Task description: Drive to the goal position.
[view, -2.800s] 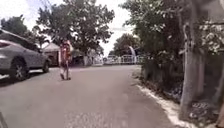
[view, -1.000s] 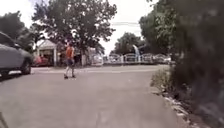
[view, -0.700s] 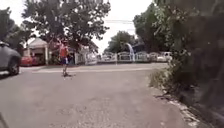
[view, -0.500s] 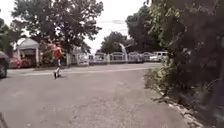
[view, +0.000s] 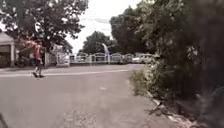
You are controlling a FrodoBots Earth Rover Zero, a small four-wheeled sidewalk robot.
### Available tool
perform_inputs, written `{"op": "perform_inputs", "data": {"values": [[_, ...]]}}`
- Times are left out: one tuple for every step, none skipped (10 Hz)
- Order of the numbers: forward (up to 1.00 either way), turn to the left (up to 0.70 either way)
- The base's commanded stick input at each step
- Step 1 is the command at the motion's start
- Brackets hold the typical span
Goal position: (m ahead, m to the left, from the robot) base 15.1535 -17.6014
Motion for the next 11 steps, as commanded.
{"op": "perform_inputs", "data": {"values": [[1.0, 0.0], [1.0, 0.0], [1.0, 0.0], [1.0, 0.0], [1.0, 0.05], [1.0, 0.27], [1.0, 0.27], [1.0, 0.27], [1.0, 0.27], [1.0, 0.27], [1.0, 0.27]]}}
